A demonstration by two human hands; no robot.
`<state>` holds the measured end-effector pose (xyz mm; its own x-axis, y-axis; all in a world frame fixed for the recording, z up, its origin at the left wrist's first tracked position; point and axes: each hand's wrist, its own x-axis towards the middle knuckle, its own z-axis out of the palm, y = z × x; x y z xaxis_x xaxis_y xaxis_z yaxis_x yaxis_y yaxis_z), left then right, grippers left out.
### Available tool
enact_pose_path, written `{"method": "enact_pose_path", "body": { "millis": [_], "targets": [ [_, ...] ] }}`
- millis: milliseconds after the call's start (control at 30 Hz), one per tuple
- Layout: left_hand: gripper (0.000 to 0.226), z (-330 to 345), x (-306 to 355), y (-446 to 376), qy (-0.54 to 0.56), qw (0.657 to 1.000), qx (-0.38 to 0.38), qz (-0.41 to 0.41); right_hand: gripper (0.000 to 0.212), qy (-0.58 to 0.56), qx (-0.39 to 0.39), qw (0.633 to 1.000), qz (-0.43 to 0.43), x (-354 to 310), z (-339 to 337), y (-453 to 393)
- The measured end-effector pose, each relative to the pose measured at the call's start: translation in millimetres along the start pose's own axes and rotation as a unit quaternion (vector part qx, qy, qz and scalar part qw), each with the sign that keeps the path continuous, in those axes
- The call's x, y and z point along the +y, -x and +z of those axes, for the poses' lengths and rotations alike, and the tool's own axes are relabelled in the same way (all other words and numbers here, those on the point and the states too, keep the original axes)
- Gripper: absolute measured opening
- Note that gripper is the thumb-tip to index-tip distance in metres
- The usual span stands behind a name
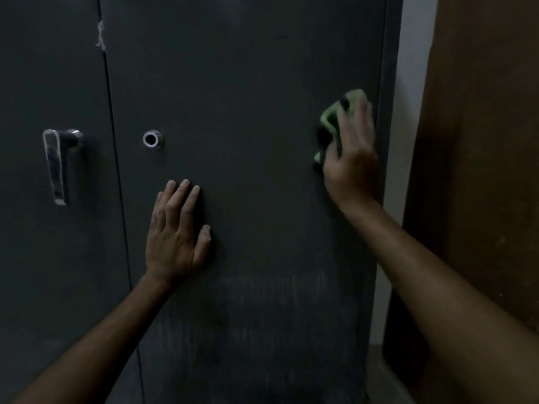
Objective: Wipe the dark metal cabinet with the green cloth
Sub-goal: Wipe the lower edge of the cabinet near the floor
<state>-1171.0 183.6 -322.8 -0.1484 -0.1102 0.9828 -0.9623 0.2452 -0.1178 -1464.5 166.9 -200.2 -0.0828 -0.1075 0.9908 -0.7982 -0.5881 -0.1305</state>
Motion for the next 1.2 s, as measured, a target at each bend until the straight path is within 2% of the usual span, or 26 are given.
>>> {"method": "enact_pose_path", "body": {
  "millis": [67, 100, 167, 233, 300, 333, 400, 467, 533, 567, 600, 667, 733, 800, 833, 867, 967, 1000, 1033, 1100, 1167, 1200],
  "targets": [
    [0.065, 0, 0, 0, 0.002, 1.0, 0.001, 0.0, 0.056, -0.014, 0.023, 1.0, 0.006, -29, 20, -29],
    [0.065, 0, -1, 0, 0.002, 1.0, 0.001, 0.0, 0.056, -0.02, 0.008, 0.999, -0.03, -39, 28, -28],
    [0.065, 0, -1, -1, 0.0, 1.0, 0.001, 0.003, 0.057, -0.016, -0.073, 0.983, -0.168, -46, 35, 7],
    [0.065, 1, -2, 0, -0.006, 1.0, 0.001, 0.005, 0.055, 0.009, -0.183, 0.931, -0.316, -30, 24, 66],
    [0.065, 2, -3, 1, -0.005, 1.0, 0.004, 0.005, 0.052, 0.044, -0.255, 0.887, -0.382, 7, 1, 108],
    [0.065, 3, -3, 1, -0.002, 1.0, 0.006, 0.005, 0.051, 0.051, -0.263, 0.887, -0.376, 28, -12, 114],
    [0.065, 3, -4, 1, 0.0, 1.0, 0.006, 0.005, 0.048, 0.054, -0.219, 0.926, -0.304, 61, -29, 108],
    [0.066, 4, -4, 2, 0.001, 1.0, 0.006, 0.004, 0.049, 0.052, -0.114, 0.978, -0.17, 75, -36, 97],
    [0.066, 4, -3, 2, 0.004, 1.0, 0.007, 0.004, 0.051, 0.03, -0.029, 0.998, -0.044, 66, -30, 103],
    [0.066, 4, -3, 2, 0.005, 1.0, 0.007, 0.003, 0.052, 0.026, -0.014, 0.999, -0.019, 59, -25, 118],
    [0.066, 3, -3, 2, 0.006, 1.0, 0.008, 0.003, 0.053, 0.029, -0.027, 0.999, -0.024, 53, -21, 139],
    [0.066, 3, -3, 3, 0.005, 1.0, 0.008, 0.004, 0.054, 0.07, -0.12, 0.982, -0.128, 50, -22, 191],
    [0.066, 3, -2, 2, 0.002, 1.0, 0.006, 0.006, 0.051, 0.116, -0.224, 0.923, -0.29, 60, -37, 217],
    [0.066, 2, -1, 2, -0.001, 1.0, 0.007, 0.005, 0.046, 0.132, -0.259, 0.875, -0.388, 77, -49, 194],
    [0.066, 2, -1, 2, -0.002, 1.0, 0.007, 0.005, 0.045, 0.134, -0.247, 0.875, -0.394, 83, -50, 175],
    [0.066, 2, -2, 2, -0.003, 1.0, 0.007, 0.006, 0.047, 0.133, -0.22, 0.894, -0.366, 87, -49, 157],
    [0.065, 1, -1, 3, -0.003, 1.0, 0.005, 0.005, 0.055, 0.107, -0.128, 0.976, -0.141, 75, -39, 140],
    [0.065, 0, -1, 2, -0.002, 1.0, 0.003, 0.004, 0.056, 0.097, -0.11, 0.985, -0.092, 66, -33, 157],
    [0.065, -2, 0, 2, 0.0, 1.0, 0.0, 0.004, 0.054, 0.096, -0.117, 0.984, -0.091, 60, -29, 181],
    [0.064, -6, 0, 2, 0.008, 1.0, -0.013, 0.005, 0.049, 0.122, -0.197, 0.947, -0.222, 59, -34, 233],
    [0.063, -11, -1, 11, 0.018, 0.999, -0.03, 0.013, 0.043, 0.142, -0.284, 0.873, -0.37, 71, -51, 248],
    [0.063, -13, 0, 20, 0.021, 0.999, -0.039, 0.022, 0.041, 0.143, -0.299, 0.851, -0.407, 77, -57, 235]
  ]
}}
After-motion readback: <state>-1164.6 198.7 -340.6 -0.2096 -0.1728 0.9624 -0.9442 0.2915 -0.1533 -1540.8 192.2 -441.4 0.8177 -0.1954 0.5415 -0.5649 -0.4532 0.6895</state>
